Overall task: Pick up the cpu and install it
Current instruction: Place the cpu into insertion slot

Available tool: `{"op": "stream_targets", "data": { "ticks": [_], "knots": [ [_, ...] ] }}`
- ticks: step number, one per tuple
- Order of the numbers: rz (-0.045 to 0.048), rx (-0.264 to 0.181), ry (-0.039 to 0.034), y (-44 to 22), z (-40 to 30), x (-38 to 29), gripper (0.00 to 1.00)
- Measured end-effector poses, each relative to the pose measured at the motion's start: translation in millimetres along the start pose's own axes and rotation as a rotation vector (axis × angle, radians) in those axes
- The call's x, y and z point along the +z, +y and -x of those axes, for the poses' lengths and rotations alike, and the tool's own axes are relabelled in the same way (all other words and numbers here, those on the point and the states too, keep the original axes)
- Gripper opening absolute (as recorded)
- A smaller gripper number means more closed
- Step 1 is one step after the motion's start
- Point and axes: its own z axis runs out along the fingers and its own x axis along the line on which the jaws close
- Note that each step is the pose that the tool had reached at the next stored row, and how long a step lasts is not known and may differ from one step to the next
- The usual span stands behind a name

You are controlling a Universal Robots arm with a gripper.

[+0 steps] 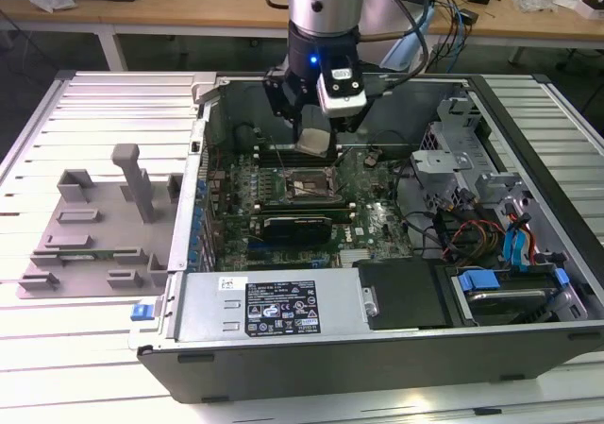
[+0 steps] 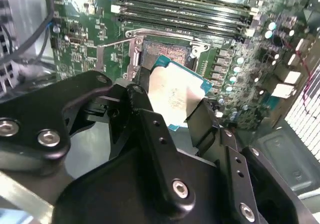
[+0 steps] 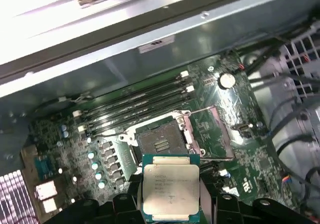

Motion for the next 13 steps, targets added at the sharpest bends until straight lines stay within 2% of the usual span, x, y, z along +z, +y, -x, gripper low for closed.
{"op": "stream_targets", "data": {
  "ticks": [3, 5, 10, 13],
  "knots": [
    [-0.001, 0.104, -0.0063, 0.0, 0.0, 0.2, 0.55],
    [-0.0013, 0.139, -0.0083, 0.0, 0.0, 0.3, 0.55],
    [-0.0027, 0.284, -0.017, 0.0, 0.0, 0.6, 0.55],
    [-0.0034, 0.352, -0.0211, 0.0, 0.0, 0.7, 0.55]
  ]
}}
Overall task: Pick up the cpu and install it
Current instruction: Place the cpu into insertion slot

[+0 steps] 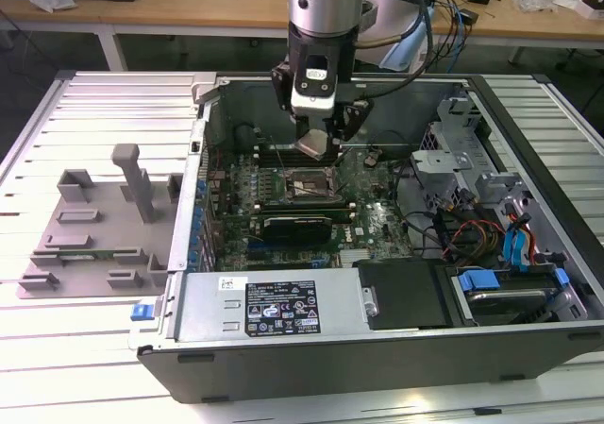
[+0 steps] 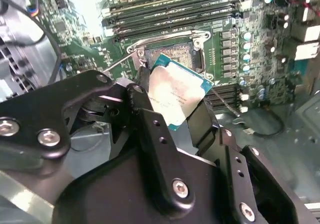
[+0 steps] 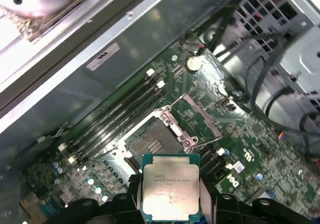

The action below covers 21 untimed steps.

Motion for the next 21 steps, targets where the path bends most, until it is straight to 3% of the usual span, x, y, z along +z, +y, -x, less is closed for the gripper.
{"op": "stream_targets", "data": {
  "ticks": [3, 4, 9, 10, 13, 14, 18, 21],
  "knots": [
    [-0.0007, 0.073, -0.0044, 0.0, 0.0, 0.2, 0.55],
    [-0.0013, 0.138, -0.0083, 0.0, 0.0, 0.4, 0.55],
    [-0.003, 0.311, -0.0187, 0.0, 0.0, 0.9, 0.55],
    [-0.0036, 0.368, -0.022, -0.1, 0.0, 1.0, 0.55],
    [-0.0045, 0.475, -0.0284, -0.1, 0.0, 1.4, 0.55],
    [-0.0051, 0.529, -0.0317, -0.1, 0.0, 1.6, 0.55],
    [-0.0062, 0.646, -0.0387, -0.1, 0.0, 2.0, 0.55],
    [-0.0076, 0.79, -0.0473, -0.1, 0.0, 2.5, 0.55]
  ]
}}
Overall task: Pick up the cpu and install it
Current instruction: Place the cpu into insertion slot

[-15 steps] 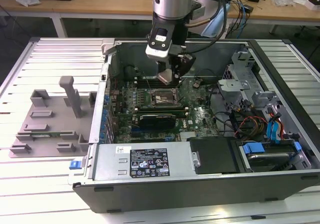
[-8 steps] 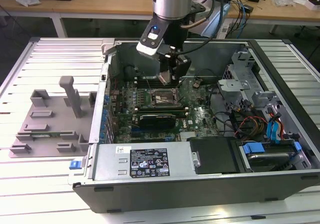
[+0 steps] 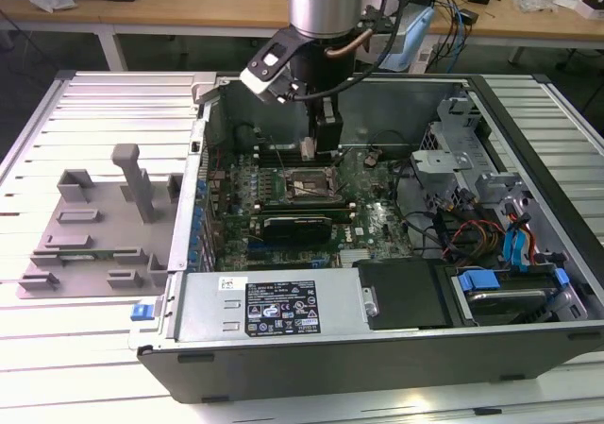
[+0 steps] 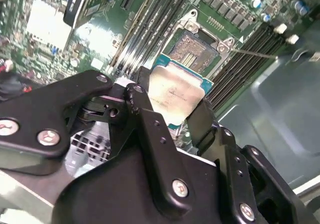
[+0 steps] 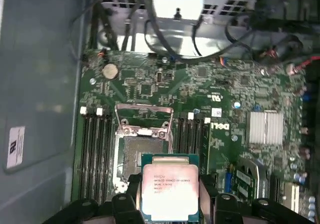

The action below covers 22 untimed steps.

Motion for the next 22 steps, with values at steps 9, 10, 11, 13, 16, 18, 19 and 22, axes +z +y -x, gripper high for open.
{"op": "stream_targets", "data": {
  "ticks": [9, 10, 11, 13, 16, 18, 19, 22],
  "knots": [
    [0.0009, -0.091, 0.0055, -1.7, -1.8, 16.9, 0.55],
    [0.001, -0.097, 0.0058, -2.0, -1.9, 19.5, 0.55],
    [0.0011, -0.101, 0.0061, -2.2, -1.9, 21.2, 0.55],
    [0.0012, -0.112, 0.0068, -3.0, -2.2, 28.4, 0.55],
    [0.0013, -0.121, 0.0074, -4.1, -3.2, 41.1, 0.55],
    [0.0013, -0.122, 0.0075, -4.3, -5.0, 45.8, 0.55],
    [0.0011, -0.12, 0.0073, -4.3, -5.4, 48.4, 0.55],
    [0.001, -0.093, 0.0057, -4.6, -6.1, 53.3, 0.55]
  ]
}}
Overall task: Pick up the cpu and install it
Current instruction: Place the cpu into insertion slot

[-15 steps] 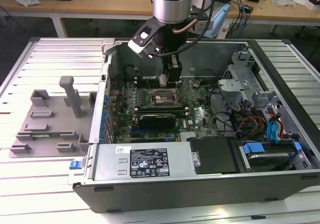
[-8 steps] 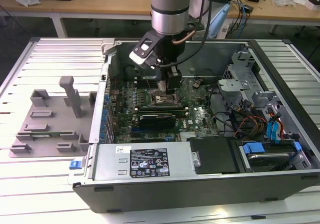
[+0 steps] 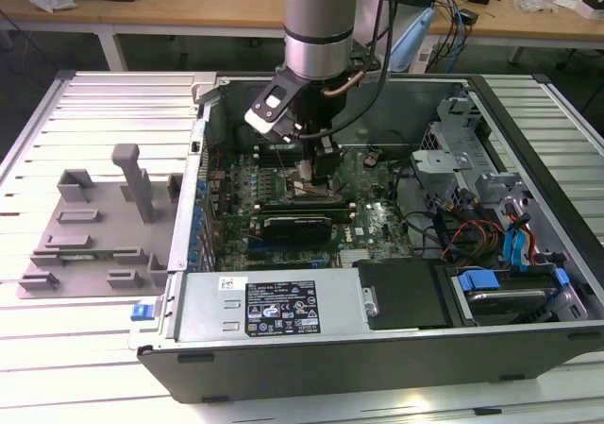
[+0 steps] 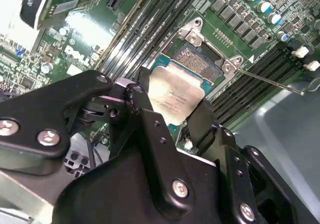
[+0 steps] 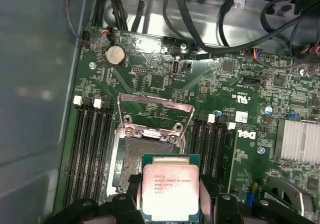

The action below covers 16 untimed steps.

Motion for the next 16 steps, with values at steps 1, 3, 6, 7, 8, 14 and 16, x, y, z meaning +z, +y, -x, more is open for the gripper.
{"op": "stream_targets", "data": {
  "ticks": [1, 3, 6, 7, 8, 14, 16],
  "knots": [
    [-0.0005, 0.046, -0.0028, 0.1, -2.9, 9.9, 0.55],
    [-0.0007, 0.072, -0.004, 0.6, -8.6, 16.1, 0.55],
    [-0.0005, 0.074, -0.0034, 1.1, -14.0, 20.0, 0.55],
    [-0.0006, 0.076, -0.0033, 1.0, -14.8, 22.3, 0.55],
    [-0.0006, 0.078, -0.0034, 0.9, -15.4, 24.9, 0.55],
    [-0.001, 0.106, -0.0053, 0.4, -15.7, 34.5, 0.55],
    [-0.0008, 0.106, -0.0051, 0.4, -16.0, 34.7, 0.55]
  ]
}}
